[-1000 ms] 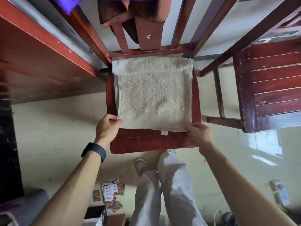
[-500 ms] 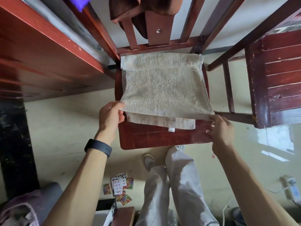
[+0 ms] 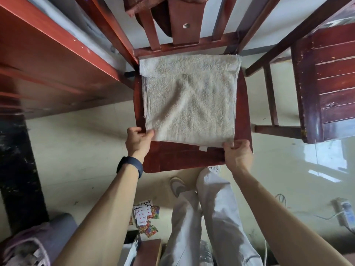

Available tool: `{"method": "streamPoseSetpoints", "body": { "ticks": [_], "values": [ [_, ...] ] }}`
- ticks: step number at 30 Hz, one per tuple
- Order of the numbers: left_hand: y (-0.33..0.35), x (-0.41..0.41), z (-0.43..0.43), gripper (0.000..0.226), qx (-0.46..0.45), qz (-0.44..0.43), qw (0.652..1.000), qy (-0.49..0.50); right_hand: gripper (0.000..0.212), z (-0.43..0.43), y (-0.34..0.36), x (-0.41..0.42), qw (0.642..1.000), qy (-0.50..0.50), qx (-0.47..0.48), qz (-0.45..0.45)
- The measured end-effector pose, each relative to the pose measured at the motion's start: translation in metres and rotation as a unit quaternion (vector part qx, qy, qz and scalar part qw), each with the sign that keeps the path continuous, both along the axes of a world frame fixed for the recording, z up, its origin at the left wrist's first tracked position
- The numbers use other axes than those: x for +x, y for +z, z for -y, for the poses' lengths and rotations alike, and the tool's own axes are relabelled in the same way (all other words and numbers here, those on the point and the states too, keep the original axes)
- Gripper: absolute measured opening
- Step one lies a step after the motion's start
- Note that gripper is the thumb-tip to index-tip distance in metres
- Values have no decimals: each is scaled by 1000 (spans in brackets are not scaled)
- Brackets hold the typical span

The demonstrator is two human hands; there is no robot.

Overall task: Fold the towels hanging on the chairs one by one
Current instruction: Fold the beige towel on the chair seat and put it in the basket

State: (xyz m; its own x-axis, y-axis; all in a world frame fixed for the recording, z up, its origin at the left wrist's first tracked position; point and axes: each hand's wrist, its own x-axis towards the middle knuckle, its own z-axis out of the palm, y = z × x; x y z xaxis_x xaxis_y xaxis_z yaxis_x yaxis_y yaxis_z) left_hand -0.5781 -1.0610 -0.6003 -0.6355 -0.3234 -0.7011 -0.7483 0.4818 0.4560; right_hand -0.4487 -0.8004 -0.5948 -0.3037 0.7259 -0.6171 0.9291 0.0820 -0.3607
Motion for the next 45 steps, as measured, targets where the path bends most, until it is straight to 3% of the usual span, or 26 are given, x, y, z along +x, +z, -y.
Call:
{"method": "streamPoseSetpoints", "body": {
  "ticks": [8, 10, 13, 17, 23, 27, 30, 35, 37, 39, 42, 45],
  "values": [
    [12, -5, -18, 25, -35, 48, 994, -94, 21, -15, 7, -10, 998, 38, -34, 34],
    [19, -8, -17, 12, 17, 36, 998, -43, 20, -21, 16, -14, 998, 2, -56, 5],
    [37, -9, -12, 13, 122, 44, 988, 86, 25, -31, 34, -17, 981, -93, -152, -78],
    [67, -7, 11, 21, 146, 46, 985, 80, 30, -52, 62, -16, 971, -128, -163, -121],
    [150, 4, 13, 28, 108, -26, 994, 9, 30, -63, 144, -22, 962, -115, -157, -192],
    [223, 11, 8, 14, 110, -71, 990, -60, 21, -70, 217, -22, 959, -101, -122, -236],
    [273, 15, 7, 15, 167, -45, 983, -56, 12, -73, 262, -16, 960, -72, -109, -249],
    [341, 33, 3, 19, 261, 34, 964, -42, 18, -74, 322, 2, 966, -4, -127, -226],
    [359, 40, 6, 23, 228, 10, 965, -125, 26, -76, 339, 12, 967, 76, -116, -213],
    [366, 48, 11, 22, 129, -67, 959, -244, 29, -79, 349, 21, 958, 219, -21, -183],
    [373, 59, 18, 13, -48, -193, 918, -344, 15, -85, 355, 33, 889, 372, 163, -212],
    [380, 62, 24, 16, -132, -305, 848, -413, 15, -93, 359, 37, 829, 452, 221, -245]
  ]
}}
